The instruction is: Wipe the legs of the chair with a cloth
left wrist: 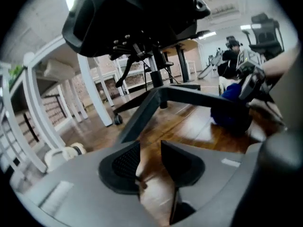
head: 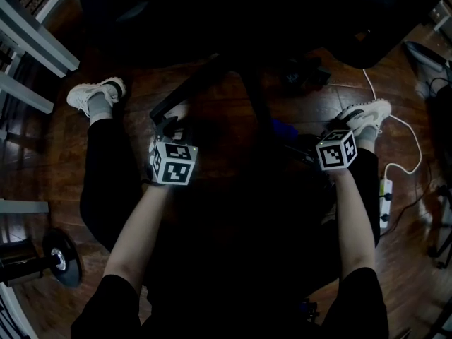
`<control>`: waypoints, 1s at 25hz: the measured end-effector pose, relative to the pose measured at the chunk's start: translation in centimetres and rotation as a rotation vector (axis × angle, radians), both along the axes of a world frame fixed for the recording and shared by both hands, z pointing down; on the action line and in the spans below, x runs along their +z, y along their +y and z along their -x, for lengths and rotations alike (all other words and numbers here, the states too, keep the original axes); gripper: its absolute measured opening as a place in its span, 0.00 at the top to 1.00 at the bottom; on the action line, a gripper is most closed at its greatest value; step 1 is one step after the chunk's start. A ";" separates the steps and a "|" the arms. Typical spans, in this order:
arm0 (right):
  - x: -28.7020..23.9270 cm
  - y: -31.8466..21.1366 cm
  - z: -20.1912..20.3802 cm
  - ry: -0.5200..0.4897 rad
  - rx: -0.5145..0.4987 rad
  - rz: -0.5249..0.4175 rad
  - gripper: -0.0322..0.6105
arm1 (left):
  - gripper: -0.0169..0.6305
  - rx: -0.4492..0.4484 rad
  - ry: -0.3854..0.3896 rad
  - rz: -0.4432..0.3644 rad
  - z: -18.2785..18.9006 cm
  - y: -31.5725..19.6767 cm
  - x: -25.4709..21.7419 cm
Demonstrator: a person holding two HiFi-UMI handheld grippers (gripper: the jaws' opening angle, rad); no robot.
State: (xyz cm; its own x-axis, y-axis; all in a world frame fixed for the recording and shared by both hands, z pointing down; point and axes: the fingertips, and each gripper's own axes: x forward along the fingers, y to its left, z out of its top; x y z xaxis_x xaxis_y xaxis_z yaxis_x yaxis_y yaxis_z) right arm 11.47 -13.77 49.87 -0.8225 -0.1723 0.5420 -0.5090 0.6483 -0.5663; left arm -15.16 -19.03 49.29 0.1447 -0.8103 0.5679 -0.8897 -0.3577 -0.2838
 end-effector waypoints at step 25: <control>0.6 1.4 2.1 -0.172 0.228 0.158 0.87 | 0.74 0.154 -0.273 0.127 6.9 -9.4 2.7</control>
State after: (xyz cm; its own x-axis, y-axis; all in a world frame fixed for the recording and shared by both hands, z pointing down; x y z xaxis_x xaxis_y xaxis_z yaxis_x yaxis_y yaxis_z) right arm 9.35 -12.39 50.51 -0.8540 -0.2879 0.4334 -0.5195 0.4257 -0.7409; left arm -22.06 -28.41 51.96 0.0885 -0.7112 0.6974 -0.7200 -0.5295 -0.4485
